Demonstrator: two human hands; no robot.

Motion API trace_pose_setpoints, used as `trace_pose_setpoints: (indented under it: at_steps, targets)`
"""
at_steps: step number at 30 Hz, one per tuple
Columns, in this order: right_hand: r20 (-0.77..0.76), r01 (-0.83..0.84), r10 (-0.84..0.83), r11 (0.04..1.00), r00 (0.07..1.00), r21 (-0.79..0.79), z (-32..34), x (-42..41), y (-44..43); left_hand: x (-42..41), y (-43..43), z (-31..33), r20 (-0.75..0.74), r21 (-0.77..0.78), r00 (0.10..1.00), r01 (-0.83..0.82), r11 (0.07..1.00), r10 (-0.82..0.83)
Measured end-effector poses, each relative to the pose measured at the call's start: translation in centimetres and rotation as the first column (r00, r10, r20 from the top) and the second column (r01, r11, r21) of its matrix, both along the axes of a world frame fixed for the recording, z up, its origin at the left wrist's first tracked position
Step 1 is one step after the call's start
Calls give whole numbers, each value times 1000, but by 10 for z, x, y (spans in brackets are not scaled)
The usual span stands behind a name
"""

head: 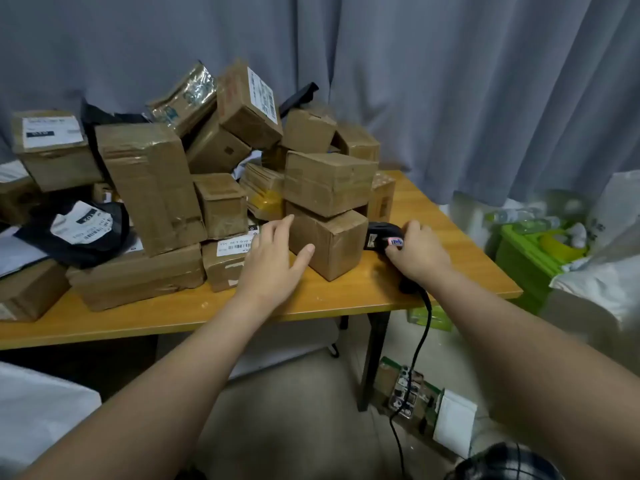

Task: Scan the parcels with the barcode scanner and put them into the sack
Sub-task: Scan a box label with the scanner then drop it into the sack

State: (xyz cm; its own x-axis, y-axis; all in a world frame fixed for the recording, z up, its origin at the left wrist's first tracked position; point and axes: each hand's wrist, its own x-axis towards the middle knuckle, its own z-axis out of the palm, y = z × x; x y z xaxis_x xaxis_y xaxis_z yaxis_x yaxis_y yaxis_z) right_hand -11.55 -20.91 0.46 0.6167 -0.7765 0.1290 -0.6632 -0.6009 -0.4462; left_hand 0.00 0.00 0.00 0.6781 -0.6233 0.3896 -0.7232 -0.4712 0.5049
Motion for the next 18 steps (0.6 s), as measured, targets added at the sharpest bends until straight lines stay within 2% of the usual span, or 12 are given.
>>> trace_pose_setpoints:
  at_steps: [1,4,9,12,14,16,18]
  targets:
    - [-34,38,-35,996,999,86,-2,1,-1,0,-3,-1,-6,-5,1000,-7,1000,7]
    - [-108,96,-75,976,991,197,-8,4,-8,-1,-10,-3,-6,3,1000,-15,1000,15]
    - [-124,73,-27,921,992,382,-15,6,-23,11,-22,7,-14,-64,999,-30,997,30]
    - [75,83,-137,867,988,492,-26,3,-27,18,-32,25,-10,-151,999,-45,988,44]
    - [207,72,-195,870,959,487,-27,0,-28,25,-40,39,9,-177,998,-52,983,54]
    - [344,39,-252,851,904,523,-20,-2,-28,32,-49,52,13,-157,998,-52,986,55]
    - [491,-65,-282,814,824,577,-11,-4,-26,39,-57,62,-15,-111,998,-61,992,59]
